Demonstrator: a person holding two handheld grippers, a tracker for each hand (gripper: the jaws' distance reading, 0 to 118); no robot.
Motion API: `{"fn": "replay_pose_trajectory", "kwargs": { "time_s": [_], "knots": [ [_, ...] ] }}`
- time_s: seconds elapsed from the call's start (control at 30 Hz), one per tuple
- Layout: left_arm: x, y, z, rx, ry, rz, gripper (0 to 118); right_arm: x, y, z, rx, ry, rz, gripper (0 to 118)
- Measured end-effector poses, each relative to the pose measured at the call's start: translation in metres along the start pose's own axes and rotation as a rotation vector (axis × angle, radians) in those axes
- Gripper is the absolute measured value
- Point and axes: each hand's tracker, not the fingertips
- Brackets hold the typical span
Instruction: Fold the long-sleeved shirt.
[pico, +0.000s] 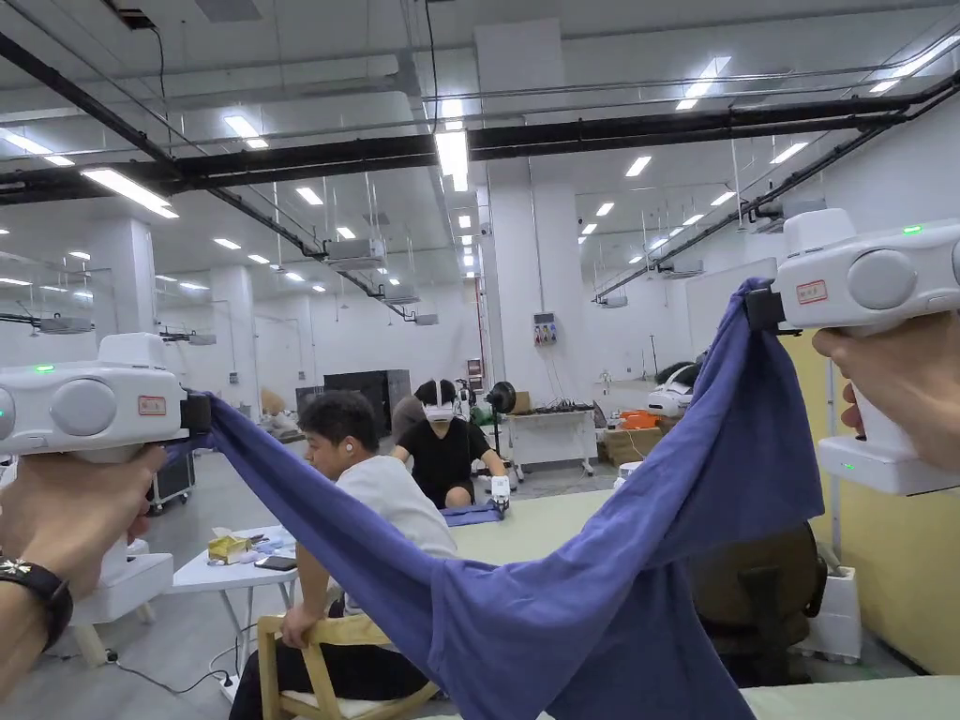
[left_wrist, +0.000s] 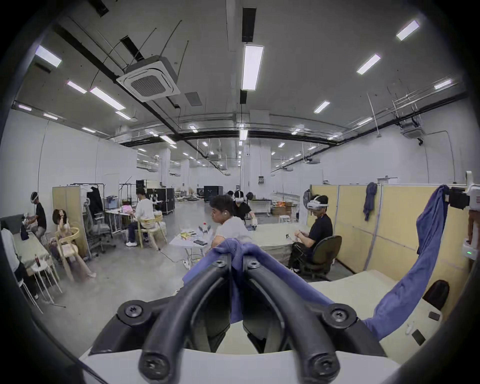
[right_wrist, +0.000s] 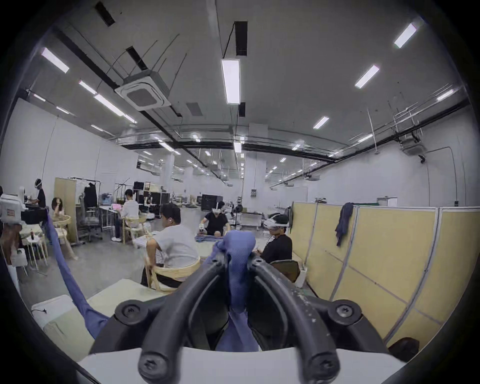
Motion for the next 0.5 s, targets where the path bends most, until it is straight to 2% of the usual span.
{"fn": "replay_pose_trajectory", "kwargs": {
  "time_s": [0.23, 0.5],
  "knots": [
    [0.000, -0.004, -0.032, -0.006, 0.002, -0.013, 6, 0.005, -0.005, -0.032, -0.016, -0.028, 0.024, 13],
    [-0.003, -0.010, -0.089, -0.008, 0.012, -0.018, 6, -0.008, -0.013, -0.088, -0.026, -0.022, 0.060, 13]
  ]
}}
